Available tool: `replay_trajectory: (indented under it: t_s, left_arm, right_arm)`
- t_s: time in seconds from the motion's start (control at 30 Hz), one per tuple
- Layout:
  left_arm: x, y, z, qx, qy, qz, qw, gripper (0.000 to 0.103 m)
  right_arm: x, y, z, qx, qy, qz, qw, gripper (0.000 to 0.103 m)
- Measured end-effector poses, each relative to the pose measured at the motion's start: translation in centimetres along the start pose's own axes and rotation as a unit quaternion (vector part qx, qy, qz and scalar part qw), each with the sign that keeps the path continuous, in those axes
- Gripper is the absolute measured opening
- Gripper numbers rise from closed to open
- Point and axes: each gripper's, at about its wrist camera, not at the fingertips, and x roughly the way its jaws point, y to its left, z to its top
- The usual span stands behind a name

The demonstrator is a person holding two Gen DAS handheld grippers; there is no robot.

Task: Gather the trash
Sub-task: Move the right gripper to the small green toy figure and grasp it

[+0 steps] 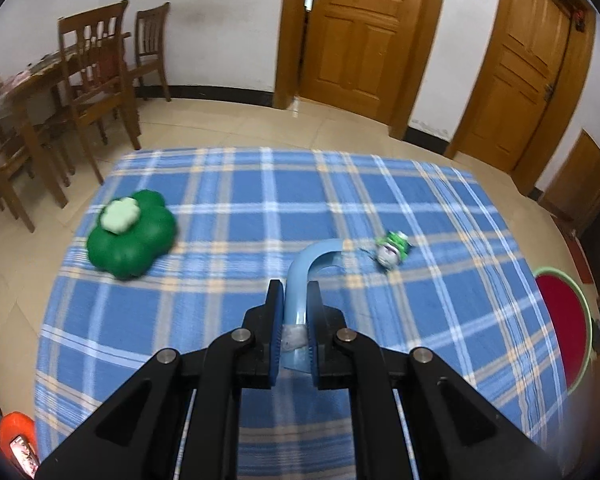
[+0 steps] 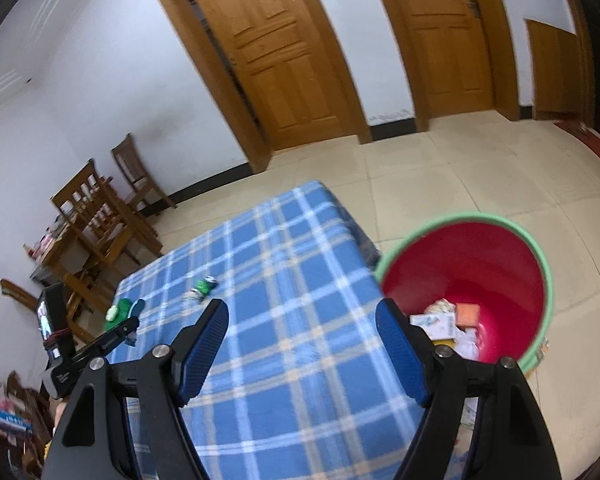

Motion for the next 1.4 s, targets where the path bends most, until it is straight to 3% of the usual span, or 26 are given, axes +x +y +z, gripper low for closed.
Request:
replay_trajectory:
  t_s: [0.33, 0.8, 1.1, 1.4]
  left_arm:
    - [0.9, 3.3, 0.1, -0.059, -0.010, 0.006, 0.9982, 0.010]
    - [2.6, 6.6, -1.3, -0.102, -0.042, 0.023, 0.9936, 0.010]
    - [2.5, 7.9, -1.5, -0.117, -0.052, 0.010, 0.9918, 0.010]
    - [3.1, 8.2, -1.8, -0.119, -0.045, 0.012, 0.9918, 0.010]
  right_arm:
    - [3.7, 6.0, 2.3, -0.037, 0.017, 0.028, 0.999, 0.078]
    - [14.5, 11.7, -0.5, -0.088, 0.069, 0.003, 0.994, 0.078]
    - [20.6, 14.3, -2.0, -0.115, 0.109, -0.003, 0.987, 0.060]
    - [23.4, 15.8, -2.0, -0.128, 0.117, -0.007, 0.985, 0.060]
